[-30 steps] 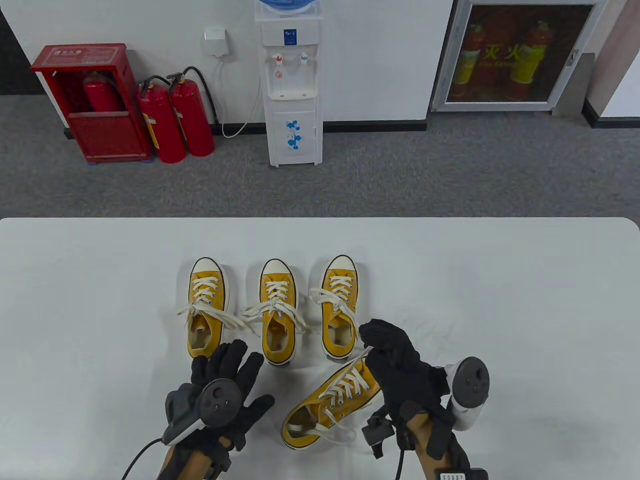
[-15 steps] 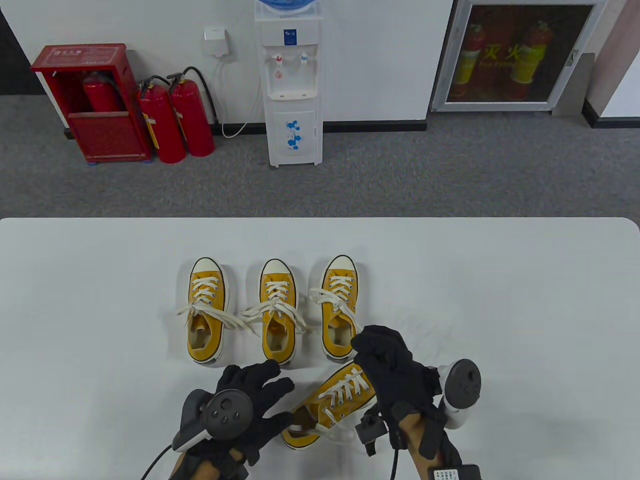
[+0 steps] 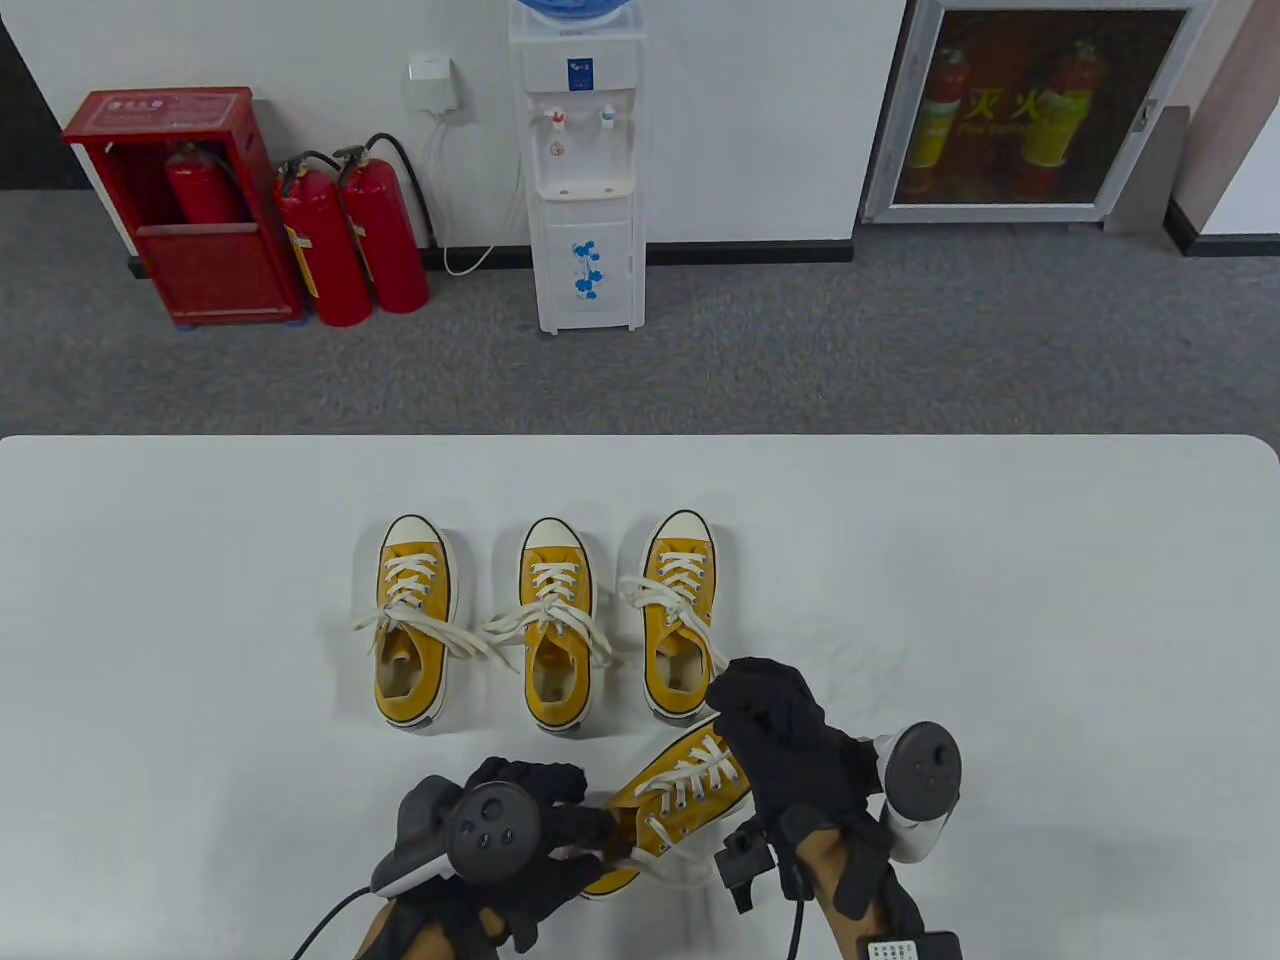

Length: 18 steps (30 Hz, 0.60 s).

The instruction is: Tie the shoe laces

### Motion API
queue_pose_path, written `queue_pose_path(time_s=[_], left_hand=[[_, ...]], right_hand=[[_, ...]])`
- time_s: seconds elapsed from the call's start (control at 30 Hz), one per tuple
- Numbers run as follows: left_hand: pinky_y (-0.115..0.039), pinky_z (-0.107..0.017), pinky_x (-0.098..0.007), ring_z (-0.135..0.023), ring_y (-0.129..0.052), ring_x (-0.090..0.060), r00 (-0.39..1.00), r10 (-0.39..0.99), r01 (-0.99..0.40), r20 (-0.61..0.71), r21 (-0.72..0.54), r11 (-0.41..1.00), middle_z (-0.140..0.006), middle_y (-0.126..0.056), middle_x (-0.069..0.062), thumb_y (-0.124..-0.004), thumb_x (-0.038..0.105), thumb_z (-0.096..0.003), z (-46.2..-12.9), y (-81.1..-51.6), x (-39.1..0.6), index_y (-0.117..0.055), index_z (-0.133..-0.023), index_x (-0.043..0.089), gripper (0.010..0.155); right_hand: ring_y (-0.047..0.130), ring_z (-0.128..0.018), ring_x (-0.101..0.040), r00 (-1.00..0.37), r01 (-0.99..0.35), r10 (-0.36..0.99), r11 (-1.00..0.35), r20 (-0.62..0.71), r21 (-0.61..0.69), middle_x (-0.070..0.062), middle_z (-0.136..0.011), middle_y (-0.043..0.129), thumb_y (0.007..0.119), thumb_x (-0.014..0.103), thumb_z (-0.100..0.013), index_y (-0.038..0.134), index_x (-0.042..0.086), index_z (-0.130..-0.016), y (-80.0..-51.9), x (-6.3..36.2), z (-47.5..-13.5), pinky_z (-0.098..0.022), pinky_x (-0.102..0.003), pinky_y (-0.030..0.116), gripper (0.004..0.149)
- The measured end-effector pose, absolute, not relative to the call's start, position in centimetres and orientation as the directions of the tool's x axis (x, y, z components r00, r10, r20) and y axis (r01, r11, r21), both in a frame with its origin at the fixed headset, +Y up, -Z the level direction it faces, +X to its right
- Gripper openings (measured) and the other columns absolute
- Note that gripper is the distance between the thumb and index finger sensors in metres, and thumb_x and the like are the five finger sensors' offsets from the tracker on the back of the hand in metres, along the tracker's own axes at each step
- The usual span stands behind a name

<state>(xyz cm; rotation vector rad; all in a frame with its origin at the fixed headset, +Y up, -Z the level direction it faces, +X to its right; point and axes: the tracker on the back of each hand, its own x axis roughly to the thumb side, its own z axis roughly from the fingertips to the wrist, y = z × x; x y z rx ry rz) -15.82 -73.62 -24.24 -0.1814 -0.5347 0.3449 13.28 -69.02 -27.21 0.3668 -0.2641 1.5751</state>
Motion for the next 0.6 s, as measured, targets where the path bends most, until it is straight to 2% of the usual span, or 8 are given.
queue_pose_path(time_s=[0.1, 0.3, 0.6], left_hand=[[-0.048, -0.076, -0.075, -0.103, -0.076, -0.039, 0.803, 0.379, -0.281, 0.461, -0.268, 0.921, -0.114, -0.073, -0.005, -0.082, 0.058, -0.0466, -24.29, -73.73, -15.78, -0.086, -0.091, 0.037, 0.049], [-0.049, -0.076, -0.075, -0.102, -0.078, -0.038, 0.795, 0.402, -0.297, 0.455, -0.286, 0.911, -0.113, -0.075, -0.005, -0.082, 0.054, -0.0472, -24.29, -73.79, -15.58, -0.092, -0.081, 0.036, 0.040], [-0.050, -0.076, -0.074, -0.101, -0.079, -0.038, 0.777, 0.455, -0.335, 0.434, -0.327, 0.884, -0.111, -0.076, -0.004, -0.083, 0.047, -0.0471, -24.36, -73.91, -15.36, -0.092, -0.078, 0.030, 0.037]], right_hand=[[0.082, -0.081, -0.035, -0.017, -0.997, 0.922, -0.042, 0.387, 0.058, -0.010, -0.094, 0.069, 0.082, 0.039, -0.046, 0.084, 0.015, -0.084, -69.07, 13.23, -27.19, -0.052, -0.047, 0.082, 0.045], [0.083, -0.080, -0.035, -0.018, -0.998, 0.924, -0.041, 0.382, 0.053, -0.010, -0.094, 0.070, 0.082, 0.039, -0.046, 0.085, 0.015, -0.083, -69.16, 13.23, -27.15, -0.051, -0.047, 0.083, 0.045], [0.084, -0.079, -0.034, -0.021, -0.998, 0.927, -0.044, 0.375, 0.050, -0.010, -0.093, 0.070, 0.081, 0.039, -0.046, 0.085, 0.015, -0.083, -69.27, 13.15, -27.13, -0.051, -0.046, 0.083, 0.044]])
